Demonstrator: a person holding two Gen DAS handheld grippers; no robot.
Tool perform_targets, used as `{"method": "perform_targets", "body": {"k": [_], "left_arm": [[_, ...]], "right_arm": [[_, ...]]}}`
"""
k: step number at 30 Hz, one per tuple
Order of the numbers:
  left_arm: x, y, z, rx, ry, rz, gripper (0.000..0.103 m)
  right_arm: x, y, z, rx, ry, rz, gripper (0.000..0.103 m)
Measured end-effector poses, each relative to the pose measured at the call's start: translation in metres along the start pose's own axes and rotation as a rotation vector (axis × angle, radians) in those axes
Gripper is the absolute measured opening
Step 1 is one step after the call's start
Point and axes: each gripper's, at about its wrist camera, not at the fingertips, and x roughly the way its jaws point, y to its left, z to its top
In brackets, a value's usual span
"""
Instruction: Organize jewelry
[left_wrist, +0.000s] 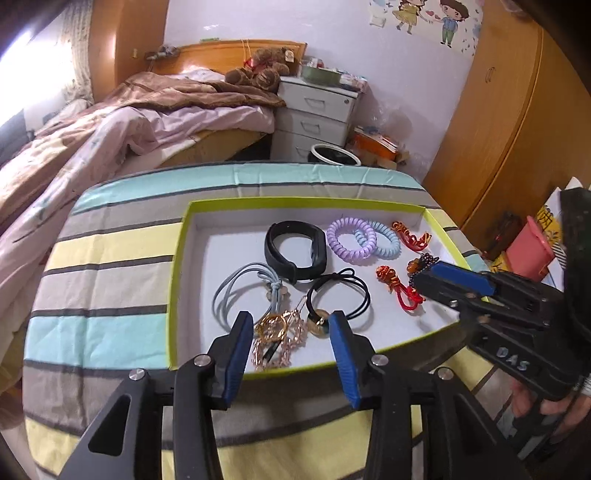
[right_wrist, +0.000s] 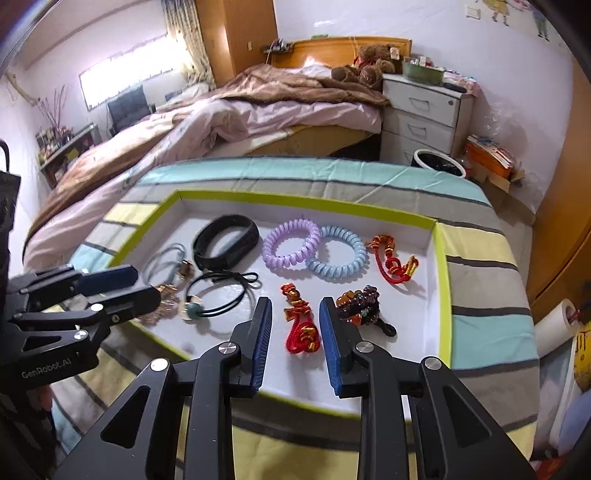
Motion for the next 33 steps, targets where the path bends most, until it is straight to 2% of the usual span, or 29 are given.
{"method": "perform_targets", "body": {"k": [3,5,6,14,19,24,33], "left_arm": [[-0.016,-0.008,-0.009,0.003,-0.031,0.018,0.043],[-0.025,-0.012,-0.013,0.006,-0.054,0.047,0.043],[-0.031,-0.015,-0.016,0.007,-0.073,0.077,0.043],[-0.063,-0.032,-0.038,0.028,-0.131,0.146,0.043],[-0.071,-0.033,-0.048,0.009,-0.13,0.146,0.043],[-0.079,-0.036,-0.057,-0.008,-0.147,0.204,0.043],[-0.083,-0.041,-0.063,-0.006,-0.141,0.205,0.043]], "right_arm": [[-0.02,0.003,-0.004,0.022,-0.045,0.006,0.029],[-0.033,0.005,-0.008,0.039,-0.07,0.01,0.043],[-0.04,0.006,-0.011,0.046,-0.086,0.005,0.045],[-0.08,0.017,-0.031,0.073,-0.158,-0.037,0.045],[-0.091,0.027,-0.04,0.043,-0.175,-0.078,0.045],[-0.098,0.032,-0.048,0.041,-0.185,-0.093,0.045],[-0.104,0.035,-0.055,0.047,-0.187,-0.099,0.045]]}}
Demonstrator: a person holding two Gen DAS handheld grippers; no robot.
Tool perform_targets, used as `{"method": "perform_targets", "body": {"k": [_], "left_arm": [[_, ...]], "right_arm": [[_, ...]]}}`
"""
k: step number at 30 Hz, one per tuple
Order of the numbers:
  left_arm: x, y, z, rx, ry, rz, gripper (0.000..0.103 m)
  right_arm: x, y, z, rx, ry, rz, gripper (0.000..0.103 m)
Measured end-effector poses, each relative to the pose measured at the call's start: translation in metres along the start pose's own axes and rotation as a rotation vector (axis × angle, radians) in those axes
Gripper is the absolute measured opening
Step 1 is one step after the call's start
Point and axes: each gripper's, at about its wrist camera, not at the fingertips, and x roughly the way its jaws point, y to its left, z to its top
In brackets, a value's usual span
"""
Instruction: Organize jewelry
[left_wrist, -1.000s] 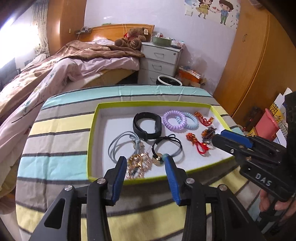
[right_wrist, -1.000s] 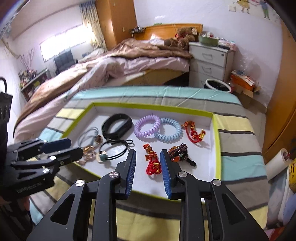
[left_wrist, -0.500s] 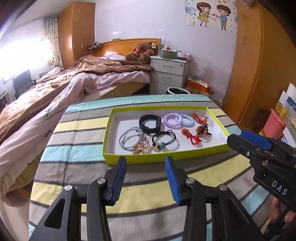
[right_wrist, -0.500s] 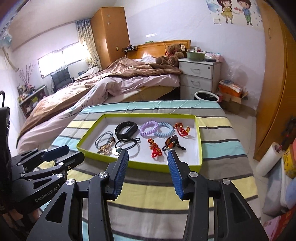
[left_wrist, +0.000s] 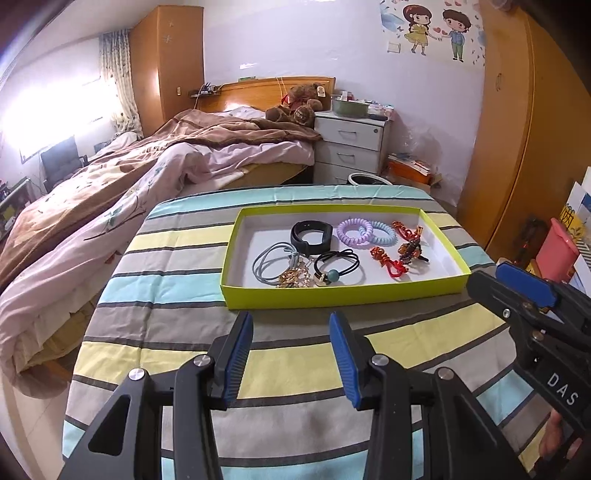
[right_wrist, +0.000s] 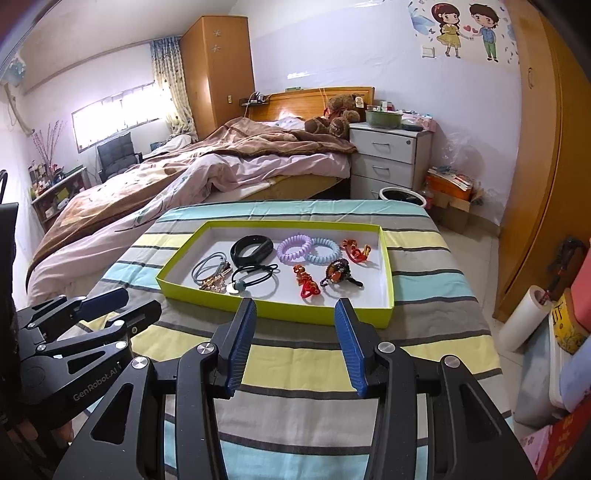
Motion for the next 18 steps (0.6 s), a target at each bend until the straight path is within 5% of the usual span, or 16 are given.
{"method": "perform_targets", "body": {"k": [18], "left_arm": [[-0.0035,-0.0005,-0.0037,0.002,0.003,0.003,0.043]], "right_arm": [[-0.0033,0.0017,-0.0039,0.005,0.006,0.003,0.045]]}}
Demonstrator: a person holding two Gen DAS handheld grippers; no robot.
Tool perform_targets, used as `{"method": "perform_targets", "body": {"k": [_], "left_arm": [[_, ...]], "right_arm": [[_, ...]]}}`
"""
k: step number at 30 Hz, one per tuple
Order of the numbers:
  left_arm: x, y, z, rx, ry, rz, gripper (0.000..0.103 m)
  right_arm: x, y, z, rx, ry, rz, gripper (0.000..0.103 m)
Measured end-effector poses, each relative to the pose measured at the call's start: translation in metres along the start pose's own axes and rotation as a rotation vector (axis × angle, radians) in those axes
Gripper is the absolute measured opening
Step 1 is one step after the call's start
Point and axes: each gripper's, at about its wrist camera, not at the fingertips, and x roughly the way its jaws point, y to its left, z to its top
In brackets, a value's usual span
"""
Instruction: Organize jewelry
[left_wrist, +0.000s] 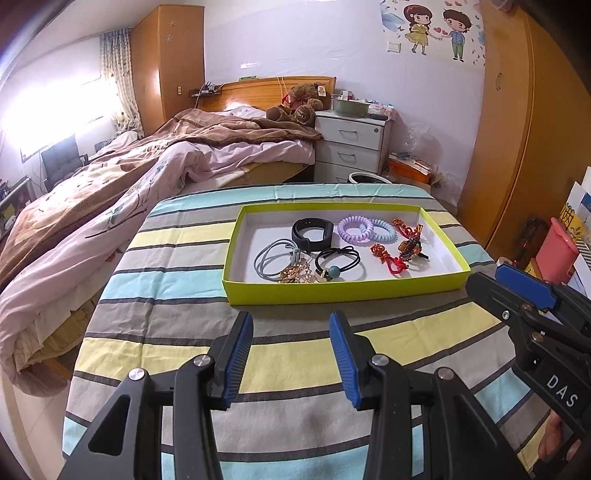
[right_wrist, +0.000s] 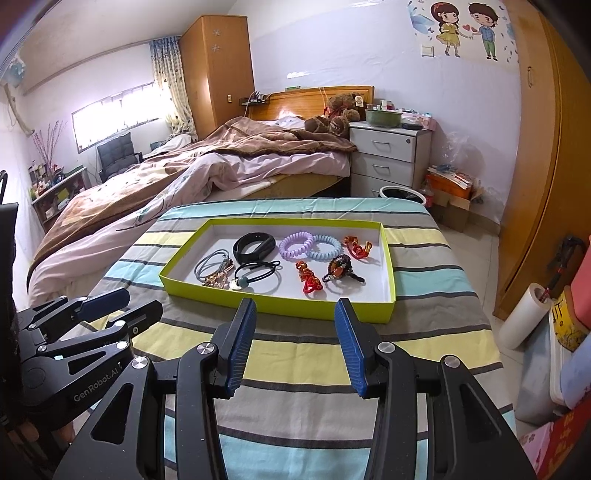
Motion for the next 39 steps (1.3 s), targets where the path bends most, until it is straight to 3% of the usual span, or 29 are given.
{"method": "perform_targets", "body": {"k": [39], "left_arm": [[-0.0017,0.0008,-0.0003,-0.002,-0.005,0.006,0.043]], "right_arm": [[-0.0011,-0.0028,-0.003,0.023,0.01,-0.008,0.045]]}}
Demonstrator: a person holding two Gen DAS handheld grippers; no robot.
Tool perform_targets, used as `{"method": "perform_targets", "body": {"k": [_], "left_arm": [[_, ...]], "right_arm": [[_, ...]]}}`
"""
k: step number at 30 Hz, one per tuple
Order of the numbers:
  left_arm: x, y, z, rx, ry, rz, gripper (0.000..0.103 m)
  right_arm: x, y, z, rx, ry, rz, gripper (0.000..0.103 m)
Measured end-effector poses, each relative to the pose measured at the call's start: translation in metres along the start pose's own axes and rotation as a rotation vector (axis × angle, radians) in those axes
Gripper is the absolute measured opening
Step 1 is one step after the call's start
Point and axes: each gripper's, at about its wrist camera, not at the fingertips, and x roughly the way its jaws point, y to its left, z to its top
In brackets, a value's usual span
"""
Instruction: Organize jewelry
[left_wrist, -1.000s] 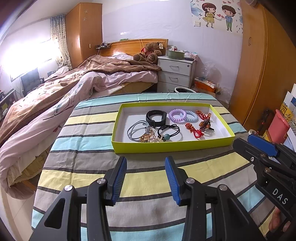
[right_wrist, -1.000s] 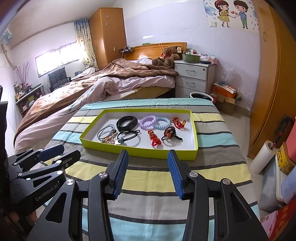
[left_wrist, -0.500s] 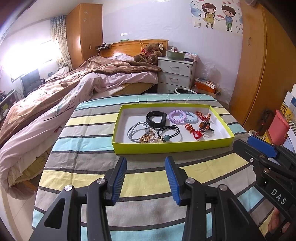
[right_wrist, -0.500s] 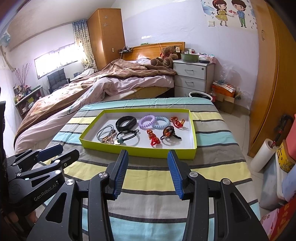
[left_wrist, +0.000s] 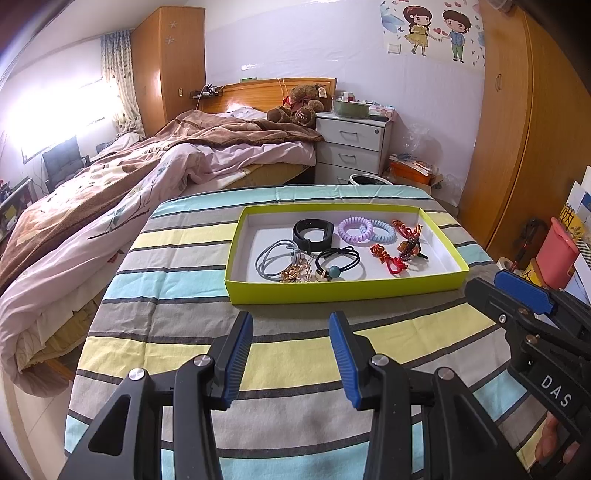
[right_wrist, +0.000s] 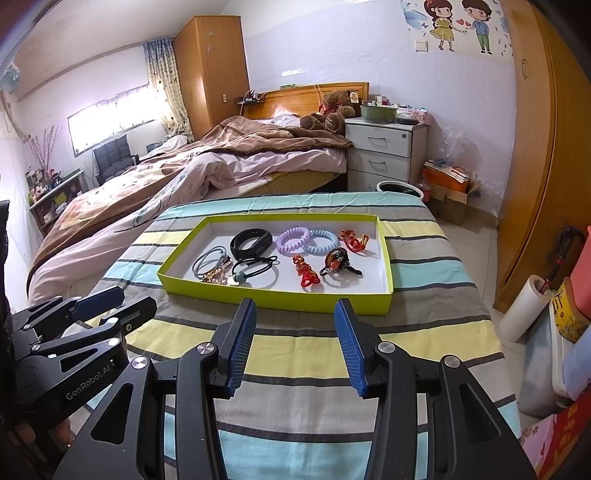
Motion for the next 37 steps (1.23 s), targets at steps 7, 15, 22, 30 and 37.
{"method": "perform_targets", "body": {"k": [7,15,22,30,37], "left_arm": [[0.0,0.0004,-0.0011,0.0,0.003,0.001,0.043],[0.0001,0.0015,-0.0007,-0.002,0.004,-0.001,0.043],[0.0006,0.0005,-0.0007,-0.001,0.007,-0.005,0.043],[0.0025,-0.0023,-0.0015,-0.007,0.009,-0.006,0.043],[0.0017,-0.0024,-0.0024,-0.004,0.008,-0.012,0.043]], "right_arm": [[0.0011,0.0003,0.0003,0.001,0.001,-0.001,0.045],[0.0028,0.0005,-0.0002,0.004,0.003,0.0,0.045],[0.0028,-0.0002,-0.0009,0.005,0.002,0.0,0.045],[0.0031,-0.0007,-0.0025,0.009,0.002,0.0,0.045],[0.003,-0.0009,-0.0024,0.009,0.002,0.0,0.045]]}}
